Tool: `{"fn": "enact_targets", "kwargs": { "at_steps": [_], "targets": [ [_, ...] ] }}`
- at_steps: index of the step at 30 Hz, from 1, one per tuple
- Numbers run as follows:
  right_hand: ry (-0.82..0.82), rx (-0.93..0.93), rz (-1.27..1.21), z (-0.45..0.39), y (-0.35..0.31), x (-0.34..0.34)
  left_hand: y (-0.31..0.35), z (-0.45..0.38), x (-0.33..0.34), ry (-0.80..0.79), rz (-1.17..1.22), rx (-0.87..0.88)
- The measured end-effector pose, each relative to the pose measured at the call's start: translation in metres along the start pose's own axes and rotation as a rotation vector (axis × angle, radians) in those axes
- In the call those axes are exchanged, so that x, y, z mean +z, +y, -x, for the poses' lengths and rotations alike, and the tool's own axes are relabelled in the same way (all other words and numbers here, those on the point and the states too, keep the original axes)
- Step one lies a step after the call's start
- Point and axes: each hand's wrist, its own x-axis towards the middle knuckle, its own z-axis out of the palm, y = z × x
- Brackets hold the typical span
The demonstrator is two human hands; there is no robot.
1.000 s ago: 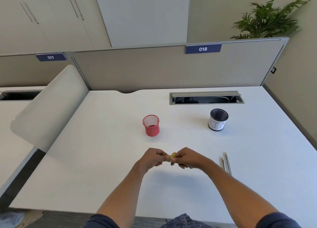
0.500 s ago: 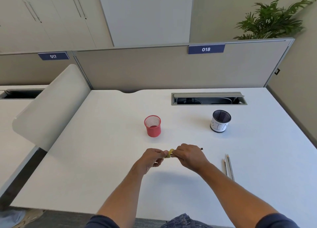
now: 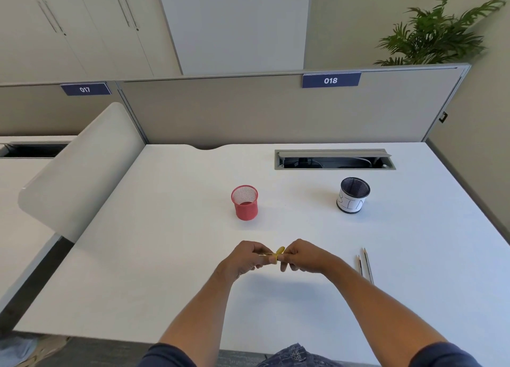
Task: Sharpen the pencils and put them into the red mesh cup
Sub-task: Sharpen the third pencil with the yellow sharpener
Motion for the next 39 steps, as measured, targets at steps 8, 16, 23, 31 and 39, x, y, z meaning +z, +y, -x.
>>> {"fn": "enact_targets", "kwargs": {
  "at_steps": [8,16,23,31,39],
  "targets": [
    [0.064,-0.089,0.056,0.010,0.004,0.007,-0.003,-0.001,0.001,0.036,-0.003,-0.069],
    [0.606,-0.454,0.674,0.014,0.003,0.014,0.004,0.002,0.006,0.045,0.123,-0.078],
    [0.590,-0.398,0.734,0.021,0.016,0.006,0.017,-0.002,0.018,0.026,0.159,-0.019],
    [0.297,-0.024,0.468,0.016,0.005,-0.008,0.013,-0.006,0.022,0.068,0.105,0.019],
    [0.079,-0.032,0.080,0.019,0.004,-0.017,0.016,-0.002,0.019,0.034,0.032,0.037]
  ]
}}
